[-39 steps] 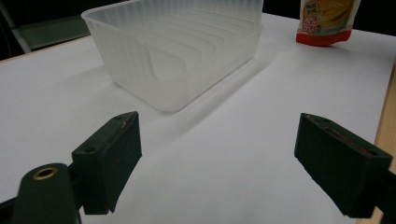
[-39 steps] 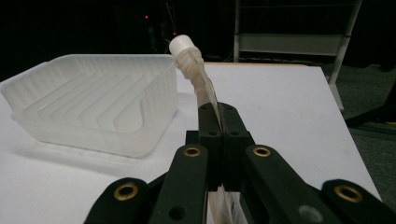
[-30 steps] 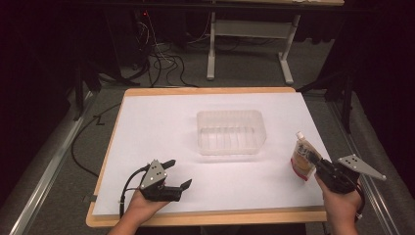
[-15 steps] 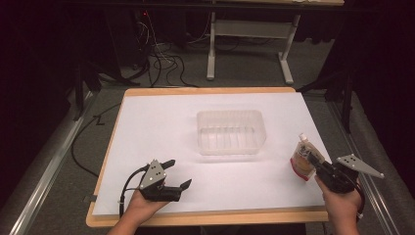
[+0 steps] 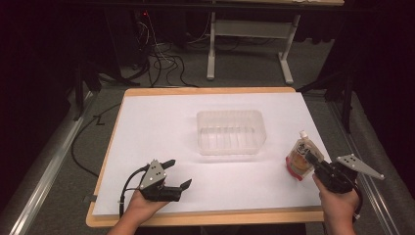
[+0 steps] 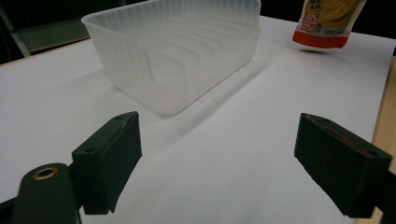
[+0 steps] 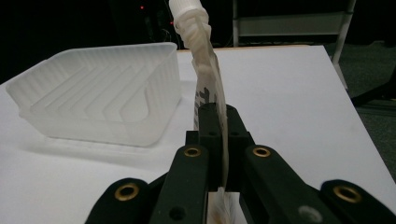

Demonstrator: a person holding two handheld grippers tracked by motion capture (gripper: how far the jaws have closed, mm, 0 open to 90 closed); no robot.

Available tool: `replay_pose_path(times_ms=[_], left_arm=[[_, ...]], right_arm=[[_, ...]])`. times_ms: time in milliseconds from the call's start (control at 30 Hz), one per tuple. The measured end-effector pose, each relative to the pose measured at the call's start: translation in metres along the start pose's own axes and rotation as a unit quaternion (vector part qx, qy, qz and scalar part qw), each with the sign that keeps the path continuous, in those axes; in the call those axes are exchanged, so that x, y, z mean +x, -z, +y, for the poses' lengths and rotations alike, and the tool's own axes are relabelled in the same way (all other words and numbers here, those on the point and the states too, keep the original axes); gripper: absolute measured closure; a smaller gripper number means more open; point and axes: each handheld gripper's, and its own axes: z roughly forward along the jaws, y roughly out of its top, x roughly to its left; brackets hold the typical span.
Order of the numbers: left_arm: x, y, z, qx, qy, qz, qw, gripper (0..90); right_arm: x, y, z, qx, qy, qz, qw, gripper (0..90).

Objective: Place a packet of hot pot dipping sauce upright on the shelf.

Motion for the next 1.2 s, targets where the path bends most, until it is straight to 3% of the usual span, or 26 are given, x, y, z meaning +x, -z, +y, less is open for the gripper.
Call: replay_pose_path(times_ms=[533,867,1200], left_arm=[[0.001,0.003,0.000,-0.012,0.000,0.018,0.9998,15.5],[0.006,0.003,-0.001,-0.016,0.005,0.019,0.9997,15.5],[0.001,0.002,0.003,-0.020,-0.004,0.014,0.9997,15.6]], right_arm=[[0.025,0.005,0.017,-0.041,-0.007,0.003,0.9991,90.0],[0.044,0.001,0.025,-0.052,-0.020,0.040,0.9976,90.0],[0.059,-0.007,0.034,-0.052,-0.032,0.051,0.9968,90.0]])
